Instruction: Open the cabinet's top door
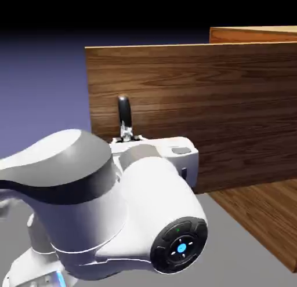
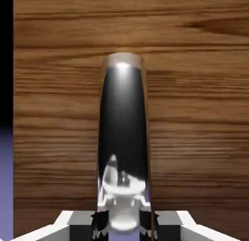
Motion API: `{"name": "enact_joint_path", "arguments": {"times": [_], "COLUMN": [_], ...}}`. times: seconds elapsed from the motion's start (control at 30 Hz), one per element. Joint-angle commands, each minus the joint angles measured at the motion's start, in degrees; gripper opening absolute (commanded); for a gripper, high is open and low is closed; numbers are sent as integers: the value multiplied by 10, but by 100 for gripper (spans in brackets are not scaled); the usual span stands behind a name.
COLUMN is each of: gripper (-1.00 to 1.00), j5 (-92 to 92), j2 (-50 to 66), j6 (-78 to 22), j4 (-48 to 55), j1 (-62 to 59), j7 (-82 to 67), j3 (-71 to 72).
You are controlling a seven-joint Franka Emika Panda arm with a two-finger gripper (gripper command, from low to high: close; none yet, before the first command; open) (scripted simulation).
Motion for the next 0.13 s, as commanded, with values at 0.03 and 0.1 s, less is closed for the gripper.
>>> {"name": "enact_joint_path", "arguments": {"times": [0.03, 0.1], "gripper": [-100, -100], "j5": [-3, -6], "j2": [0, 0], "j6": [-28, -52], "j4": [42, 77], "j1": [30, 56], "j7": [7, 13], "j3": [-8, -14]}}
